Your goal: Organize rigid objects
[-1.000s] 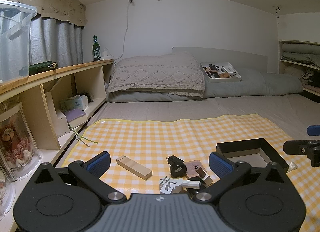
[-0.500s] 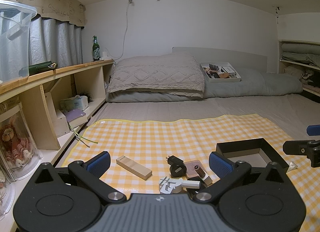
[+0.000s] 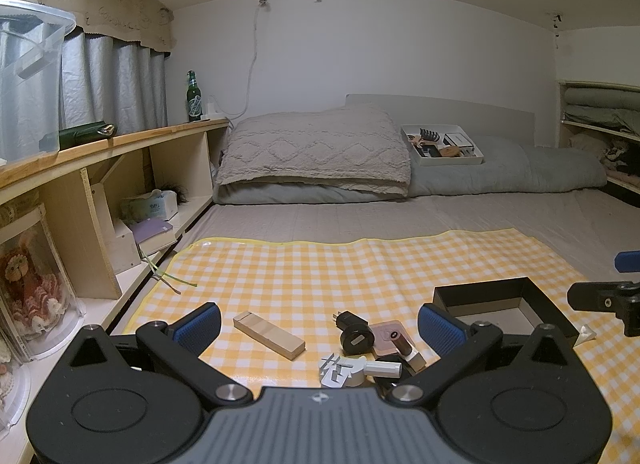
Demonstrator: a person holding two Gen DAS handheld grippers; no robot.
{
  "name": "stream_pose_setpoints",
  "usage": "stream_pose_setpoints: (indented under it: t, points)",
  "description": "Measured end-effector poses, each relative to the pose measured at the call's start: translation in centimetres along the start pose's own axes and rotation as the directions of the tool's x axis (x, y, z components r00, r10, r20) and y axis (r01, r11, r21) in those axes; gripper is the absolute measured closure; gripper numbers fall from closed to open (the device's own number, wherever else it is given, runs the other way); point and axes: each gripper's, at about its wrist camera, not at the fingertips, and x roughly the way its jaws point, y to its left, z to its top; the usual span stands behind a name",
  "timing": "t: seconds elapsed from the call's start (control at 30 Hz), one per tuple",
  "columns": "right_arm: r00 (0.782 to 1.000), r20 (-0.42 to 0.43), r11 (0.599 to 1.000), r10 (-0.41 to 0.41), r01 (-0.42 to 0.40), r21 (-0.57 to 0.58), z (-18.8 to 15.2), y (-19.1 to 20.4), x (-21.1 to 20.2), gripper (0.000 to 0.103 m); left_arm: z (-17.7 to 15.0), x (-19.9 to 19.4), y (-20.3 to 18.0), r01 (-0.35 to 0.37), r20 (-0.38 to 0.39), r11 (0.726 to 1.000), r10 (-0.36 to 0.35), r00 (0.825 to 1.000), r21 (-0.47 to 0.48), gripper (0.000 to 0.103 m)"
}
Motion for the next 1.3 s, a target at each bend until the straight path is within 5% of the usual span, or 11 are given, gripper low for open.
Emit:
stream_pose_setpoints:
  t: [0.53,0.83,1.2,1.3]
  points:
    - [0.999,0.037,1.000,-0.016,0.017,-0.014,0.8,-0.7,-0.5,0.000,0.4,0.7,0.3,-0.024,-0.012,0.999,0.024,1.000,-0.023,0.000]
    - [0.995,0.033,0.995,-0.097,0.097,-0.013,3.8,-4.1,0.1,0.000,0.3,0.6,0.1,-0.034,-0.010,0.999,0.034,0.999,-0.022,0.000]
    - [0.965,-0.170,0.980,-0.198,0.201,0.002,7.0,-10.3,7.8,0.001,0.5,0.9,-0.3,-0.031,-0.003,0.999,0.031,1.000,-0.021,0.000]
    - [0.950,-0.220,0.972,-0.223,0.234,0.023,6.1,-11.6,10.2,0.013,0.7,1.2,-0.4,-0.028,0.004,0.999,0.028,1.000,-0.019,0.000]
